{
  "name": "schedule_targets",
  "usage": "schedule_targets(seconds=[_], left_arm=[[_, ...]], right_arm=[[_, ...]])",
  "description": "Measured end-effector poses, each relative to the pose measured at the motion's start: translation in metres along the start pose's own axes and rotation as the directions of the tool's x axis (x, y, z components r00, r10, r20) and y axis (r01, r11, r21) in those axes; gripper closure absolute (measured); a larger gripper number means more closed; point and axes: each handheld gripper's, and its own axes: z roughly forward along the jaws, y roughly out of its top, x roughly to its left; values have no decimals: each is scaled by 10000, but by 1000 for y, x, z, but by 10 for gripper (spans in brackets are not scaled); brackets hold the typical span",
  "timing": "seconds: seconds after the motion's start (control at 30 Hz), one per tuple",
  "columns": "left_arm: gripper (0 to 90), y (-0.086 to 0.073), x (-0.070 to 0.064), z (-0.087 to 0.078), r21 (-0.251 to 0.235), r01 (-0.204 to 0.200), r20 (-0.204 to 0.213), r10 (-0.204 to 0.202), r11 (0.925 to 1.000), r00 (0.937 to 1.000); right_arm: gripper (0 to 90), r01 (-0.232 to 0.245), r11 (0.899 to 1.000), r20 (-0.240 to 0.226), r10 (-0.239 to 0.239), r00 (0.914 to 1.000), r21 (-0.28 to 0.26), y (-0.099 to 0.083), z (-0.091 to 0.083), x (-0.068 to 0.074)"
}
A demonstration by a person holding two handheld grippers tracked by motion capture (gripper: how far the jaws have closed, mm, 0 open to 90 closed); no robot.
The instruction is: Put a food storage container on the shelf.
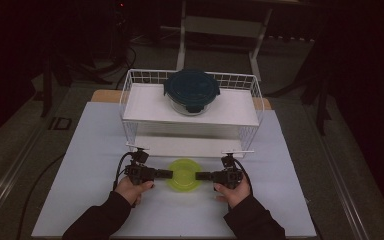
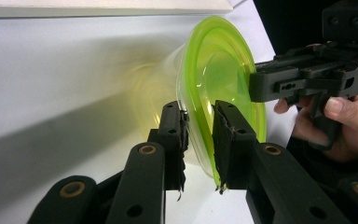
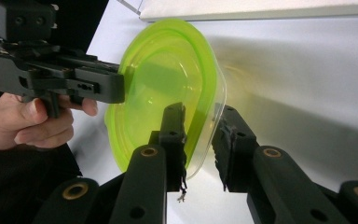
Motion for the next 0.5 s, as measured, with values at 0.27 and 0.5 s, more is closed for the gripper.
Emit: schedule_targets(seconds=[0.27, 0.5], left_arm=[[753, -4, -4, -3, 144, -168, -195, 171, 9998, 9997], [768, -8, -5, -7, 279, -27, -89, 30, 9996, 10000]], right_arm=[[763, 253, 9997, 346, -251, 9991, -51, -4, -2, 10], [779, 550, 9985, 415, -549, 9976, -21, -5, -3, 15]])
